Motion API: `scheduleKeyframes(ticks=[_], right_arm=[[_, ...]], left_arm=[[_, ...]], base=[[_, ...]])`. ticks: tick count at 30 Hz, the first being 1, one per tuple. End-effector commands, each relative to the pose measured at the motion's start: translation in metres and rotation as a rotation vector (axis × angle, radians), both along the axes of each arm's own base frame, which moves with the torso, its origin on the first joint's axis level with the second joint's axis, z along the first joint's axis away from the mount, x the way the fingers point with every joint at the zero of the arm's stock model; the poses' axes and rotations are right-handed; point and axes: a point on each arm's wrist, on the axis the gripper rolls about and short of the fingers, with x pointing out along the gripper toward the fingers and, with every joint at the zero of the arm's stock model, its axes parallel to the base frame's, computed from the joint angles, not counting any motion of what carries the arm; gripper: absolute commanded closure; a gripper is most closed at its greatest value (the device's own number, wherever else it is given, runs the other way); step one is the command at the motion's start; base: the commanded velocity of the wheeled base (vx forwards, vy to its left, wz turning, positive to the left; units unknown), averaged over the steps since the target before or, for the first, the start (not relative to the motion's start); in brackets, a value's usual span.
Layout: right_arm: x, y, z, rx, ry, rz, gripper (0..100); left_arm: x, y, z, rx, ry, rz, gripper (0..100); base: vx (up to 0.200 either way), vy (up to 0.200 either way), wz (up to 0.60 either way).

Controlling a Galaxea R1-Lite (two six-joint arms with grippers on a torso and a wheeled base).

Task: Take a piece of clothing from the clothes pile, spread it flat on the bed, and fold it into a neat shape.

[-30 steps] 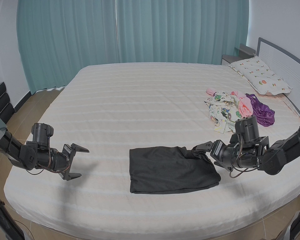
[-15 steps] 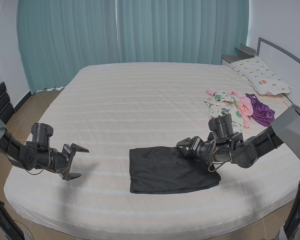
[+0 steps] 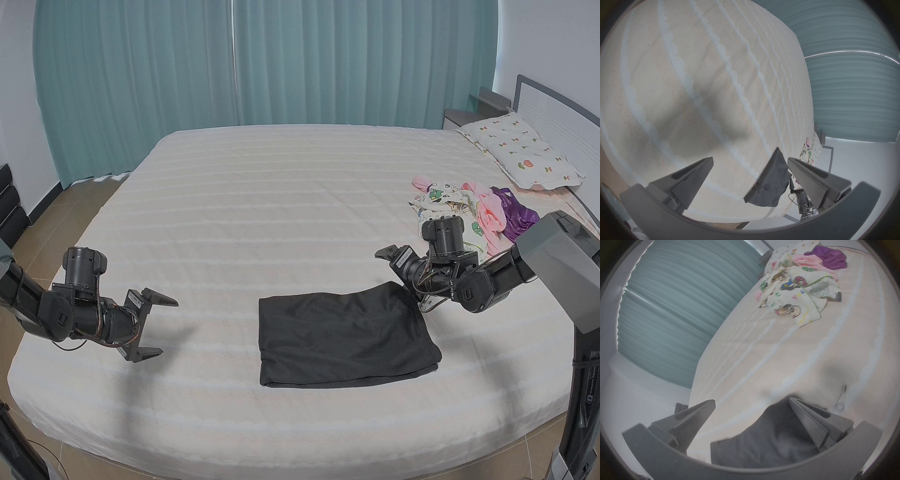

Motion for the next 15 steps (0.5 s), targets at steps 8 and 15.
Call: scheduleKeyframes(ticks=[8, 15], right_arm=[[0.004, -0.037, -0.012, -0.007, 0.042, -0.073, 0], [-0.001, -0.036, -0.020, -0.024, 0.068, 0.026, 0]], left_arm=[[0.001, 0.000, -0.002, 0.001, 0.005, 0.002, 0], [0.001, 0.000, -0.002, 0.000, 0.007, 0.001, 0]], base=[[0.000, 0.000, 0.00], [0.000, 0.000, 0.00]])
